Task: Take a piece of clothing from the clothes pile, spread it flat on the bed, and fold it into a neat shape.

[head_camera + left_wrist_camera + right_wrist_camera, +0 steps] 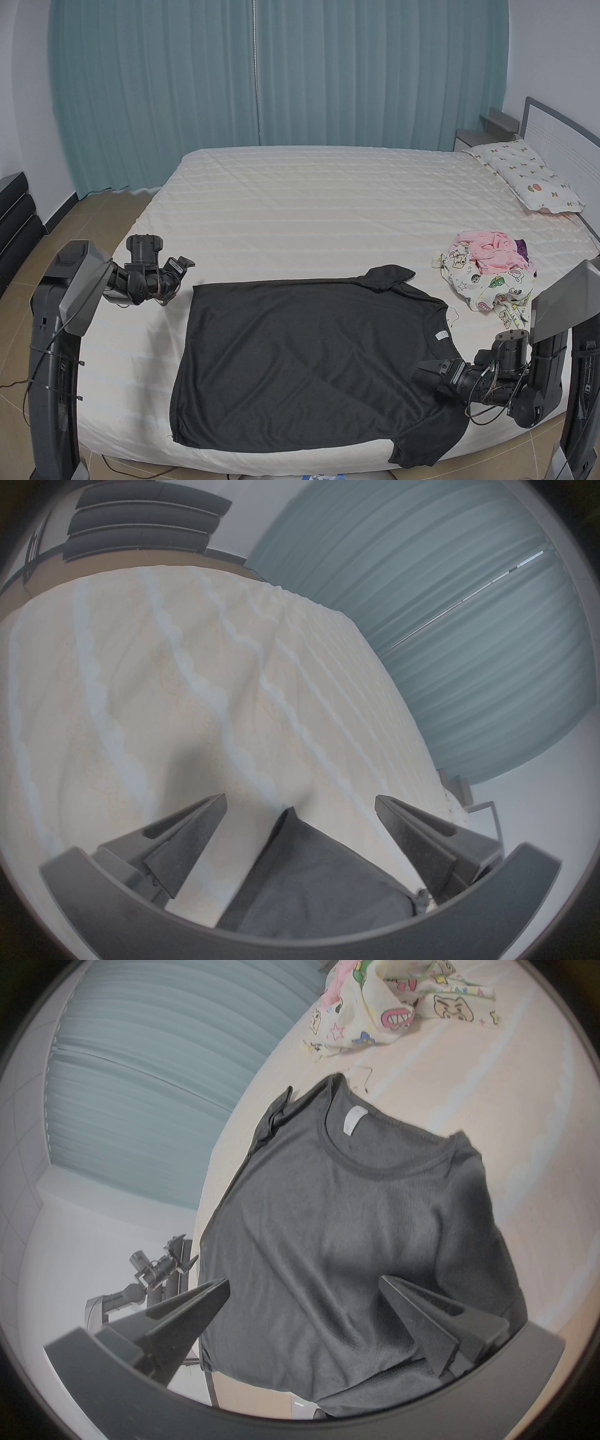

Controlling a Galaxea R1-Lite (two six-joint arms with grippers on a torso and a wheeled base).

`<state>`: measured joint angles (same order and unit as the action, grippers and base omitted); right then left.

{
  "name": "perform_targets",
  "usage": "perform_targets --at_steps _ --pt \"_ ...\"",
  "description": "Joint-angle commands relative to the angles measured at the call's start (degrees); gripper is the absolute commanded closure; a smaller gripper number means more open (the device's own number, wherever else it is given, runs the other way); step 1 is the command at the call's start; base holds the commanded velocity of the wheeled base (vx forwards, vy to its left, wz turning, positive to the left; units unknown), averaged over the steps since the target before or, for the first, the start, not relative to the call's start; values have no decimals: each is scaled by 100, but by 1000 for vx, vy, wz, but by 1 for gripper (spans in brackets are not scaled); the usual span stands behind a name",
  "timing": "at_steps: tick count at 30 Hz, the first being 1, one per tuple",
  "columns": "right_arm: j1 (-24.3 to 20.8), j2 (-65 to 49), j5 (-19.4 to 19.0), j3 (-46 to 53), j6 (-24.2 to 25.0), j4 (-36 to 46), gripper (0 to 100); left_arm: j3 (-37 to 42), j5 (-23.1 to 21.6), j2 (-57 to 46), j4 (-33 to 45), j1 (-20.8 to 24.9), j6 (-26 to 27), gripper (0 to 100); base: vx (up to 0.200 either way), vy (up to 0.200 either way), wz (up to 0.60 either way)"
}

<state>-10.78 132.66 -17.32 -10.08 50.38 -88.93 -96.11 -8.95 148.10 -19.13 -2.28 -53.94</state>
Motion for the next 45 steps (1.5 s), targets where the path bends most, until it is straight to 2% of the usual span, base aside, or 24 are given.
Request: perform_targets --at_steps 1,4,5,8,9,11,13,14,16,22,31,36,45 --pt "-170 -996 300 -214 376 -107 0 875 -248 -1187 41 -132 -143 0 0 0 0" --pt "-276 -987 388 -574 604 -54 0 1859 -459 -1811 -3 -115 -116 0 0 0 0" --pt "-276 -987 405 -618 604 -37 0 1947 -494 -1873 -12 -115 -116 0 0 0 0" --pt "-337 -1040 739 -1339 578 728 0 3010 -1004 -2444 -109 -115 -125 0 0 0 0" --pt "-337 -1040 739 -1339 578 728 0 3010 -1004 -2444 -109 -115 -125 0 0 0 0" --pt "-390 -1278 1143 -2420 551 2117 0 3740 -1153 -2681 -399 -115 -169 0 0 0 0" --pt "-425 -1295 1275 -3246 560 3259 0 4179 -1162 -2743 -724 -106 -187 0 0 0 0" --pt "-434 -1286 1275 -3307 560 3347 0 4206 -1162 -2743 -742 -106 -187 0 0 0 0" --pt "-592 -908 1433 -4432 639 4534 0 4724 -1127 -2857 -1128 -71 -248 0 0 0 0" --pt "-794 173 1838 -5478 587 4595 0 4970 -1197 -3042 -1181 -71 -398 0 133 0 0" --pt "-733 1236 1961 -6717 428 5035 0 5058 -1215 -2998 -1190 -71 -415 0 44 0 0" --pt "-583 1570 1970 -7174 261 5166 0 5058 -1215 -2989 -1190 -71 -424 0 0 0 0" --pt "-487 1860 1961 -7755 261 5509 0 5111 -1197 -2866 -1339 -71 -415 0 0 0 0"
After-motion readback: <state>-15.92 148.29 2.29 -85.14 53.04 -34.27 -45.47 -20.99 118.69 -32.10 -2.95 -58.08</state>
